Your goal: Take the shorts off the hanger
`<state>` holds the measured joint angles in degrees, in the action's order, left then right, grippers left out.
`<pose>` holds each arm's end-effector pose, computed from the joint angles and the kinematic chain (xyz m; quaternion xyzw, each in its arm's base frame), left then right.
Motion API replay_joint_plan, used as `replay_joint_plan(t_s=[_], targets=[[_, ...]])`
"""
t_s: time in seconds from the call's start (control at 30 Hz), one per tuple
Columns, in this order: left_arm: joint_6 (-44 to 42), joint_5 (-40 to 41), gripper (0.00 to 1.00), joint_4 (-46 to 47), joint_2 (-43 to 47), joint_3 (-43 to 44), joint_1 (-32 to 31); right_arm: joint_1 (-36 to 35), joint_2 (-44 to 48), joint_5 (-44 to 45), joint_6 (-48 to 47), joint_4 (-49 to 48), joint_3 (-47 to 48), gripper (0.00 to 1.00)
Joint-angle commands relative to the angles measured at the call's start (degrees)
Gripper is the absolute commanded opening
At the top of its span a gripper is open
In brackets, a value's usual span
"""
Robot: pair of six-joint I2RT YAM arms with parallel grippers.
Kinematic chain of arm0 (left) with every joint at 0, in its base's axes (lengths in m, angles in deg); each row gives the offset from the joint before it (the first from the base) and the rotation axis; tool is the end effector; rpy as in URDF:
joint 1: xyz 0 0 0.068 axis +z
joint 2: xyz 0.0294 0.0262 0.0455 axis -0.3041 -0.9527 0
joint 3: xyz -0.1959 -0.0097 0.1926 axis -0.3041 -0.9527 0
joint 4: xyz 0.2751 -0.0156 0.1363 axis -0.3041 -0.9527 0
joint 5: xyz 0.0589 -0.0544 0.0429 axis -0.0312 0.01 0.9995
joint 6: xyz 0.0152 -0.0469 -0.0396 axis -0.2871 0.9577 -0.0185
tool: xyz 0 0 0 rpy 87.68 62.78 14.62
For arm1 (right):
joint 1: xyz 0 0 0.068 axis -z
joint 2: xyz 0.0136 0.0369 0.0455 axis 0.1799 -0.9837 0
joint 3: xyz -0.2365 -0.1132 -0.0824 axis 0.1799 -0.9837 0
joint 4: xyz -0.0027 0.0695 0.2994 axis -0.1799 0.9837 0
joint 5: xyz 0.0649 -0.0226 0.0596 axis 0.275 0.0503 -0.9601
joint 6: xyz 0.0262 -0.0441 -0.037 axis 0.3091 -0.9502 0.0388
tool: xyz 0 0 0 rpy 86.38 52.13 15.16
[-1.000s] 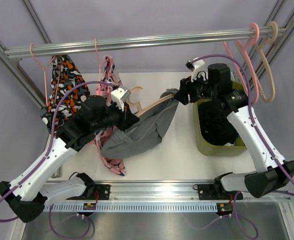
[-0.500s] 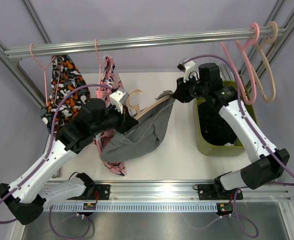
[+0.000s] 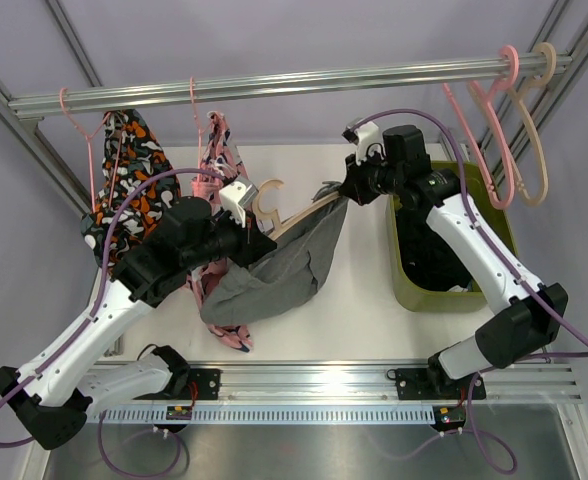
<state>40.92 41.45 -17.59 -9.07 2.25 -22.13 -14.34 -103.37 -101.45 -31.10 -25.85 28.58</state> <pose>0.1936 -0.1769 0.3899 0.2424 0.7919 -0.3457 0.4413 0.3482 0.1780 0.3830 -0.3307 0.8034 0.2097 0.4486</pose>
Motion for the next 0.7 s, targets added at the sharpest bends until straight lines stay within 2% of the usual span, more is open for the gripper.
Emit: replay_joint_plan(t_s=[0.0, 0.03, 0.17, 0.4, 0.5, 0.6, 0.63, 0.67], targets=[[-0.41, -3.52, 0.0, 5.47, 1.83, 2.42, -0.33, -0.34, 0.17, 7.01, -1.26, -3.45, 0.87, 0.04], [-0.85, -3.34, 0.0, 4.86, 2.26, 2.42, -0.33, -0.34, 0.44, 8.77, -1.53, -3.98, 0.61, 0.0], [-2.26, -3.25, 0.0, 2.67, 3.93, 2.33, -0.33, 1.32, 1.58, 15.72, -2.59, -6.97, -0.98, 0.0], [-4.1, -2.64, 0.0, 0.73, 9.81, 1.28, -0.33, 8.53, -2.37, 12.66, -2.24, -6.18, -0.8, 0.0], [-3.32, -1.84, 0.0, 2.03, 11.66, 0.4, -0.33, 9.33, -2.46, 5.38, -1.54, -5.48, -2.64, 0.0], [-0.86, -1.14, 0.0, 6.85, 12.02, -1.7, -0.33, 9.33, -1.41, -9.45, -1.01, -4.16, -4.84, 0.0], [1.15, -0.71, 0.0, 8.7, 12.02, -2.58, -0.33, 9.33, -1.15, -18.2, -1.18, -3.72, -5.98, 0.0], [2.3, -0.27, 0.0, 10.81, 11.85, -3.38, -0.33, 9.33, -0.36, -22.37, -0.83, -4.15, -6.94, 0.0]])
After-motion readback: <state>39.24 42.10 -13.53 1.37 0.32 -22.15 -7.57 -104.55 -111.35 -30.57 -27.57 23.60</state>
